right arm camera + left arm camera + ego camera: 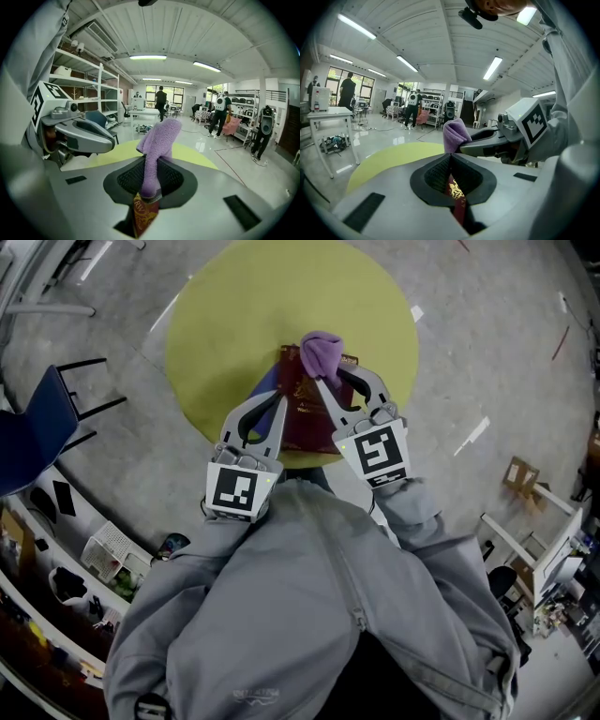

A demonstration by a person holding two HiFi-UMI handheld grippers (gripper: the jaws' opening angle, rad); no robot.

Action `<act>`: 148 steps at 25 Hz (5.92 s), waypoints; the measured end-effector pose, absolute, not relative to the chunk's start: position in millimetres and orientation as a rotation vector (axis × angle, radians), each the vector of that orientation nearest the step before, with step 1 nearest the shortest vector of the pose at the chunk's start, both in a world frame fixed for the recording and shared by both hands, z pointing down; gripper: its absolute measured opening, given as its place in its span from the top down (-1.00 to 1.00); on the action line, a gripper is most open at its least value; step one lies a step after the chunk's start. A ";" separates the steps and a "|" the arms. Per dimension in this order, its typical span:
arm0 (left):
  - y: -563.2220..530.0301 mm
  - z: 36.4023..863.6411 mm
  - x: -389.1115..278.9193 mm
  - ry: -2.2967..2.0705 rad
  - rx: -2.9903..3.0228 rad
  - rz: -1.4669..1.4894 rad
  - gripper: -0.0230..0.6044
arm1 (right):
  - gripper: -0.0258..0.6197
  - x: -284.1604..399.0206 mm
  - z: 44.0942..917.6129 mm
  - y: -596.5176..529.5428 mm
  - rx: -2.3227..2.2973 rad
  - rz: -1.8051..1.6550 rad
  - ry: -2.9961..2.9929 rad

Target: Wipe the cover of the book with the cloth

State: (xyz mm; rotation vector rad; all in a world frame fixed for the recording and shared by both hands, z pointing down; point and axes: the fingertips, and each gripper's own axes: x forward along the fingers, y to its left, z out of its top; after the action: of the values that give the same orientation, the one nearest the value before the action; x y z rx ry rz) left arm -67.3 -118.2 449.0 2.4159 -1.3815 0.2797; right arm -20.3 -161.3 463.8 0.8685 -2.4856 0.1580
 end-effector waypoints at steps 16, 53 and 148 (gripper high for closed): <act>-95.3 517.0 -68.5 -1.249 2.318 0.536 0.87 | 0.69 -40.4 515.8 -169.1 0.497 0.117 -2.231; -27.0 596.9 -65.2 -0.978 2.057 0.821 0.87 | 0.69 -43.7 576.4 -163.6 0.245 0.149 -2.025; -14.3 591.0 -31.2 -0.906 2.077 0.725 0.87 | 0.69 -26.1 580.1 -85.3 0.316 0.030 -1.880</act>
State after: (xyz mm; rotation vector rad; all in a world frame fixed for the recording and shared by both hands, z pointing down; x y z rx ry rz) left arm -31.2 -14.3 591.0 2.0770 -0.9063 0.7249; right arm -26.1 -85.3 580.1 0.3165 -1.8803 0.0297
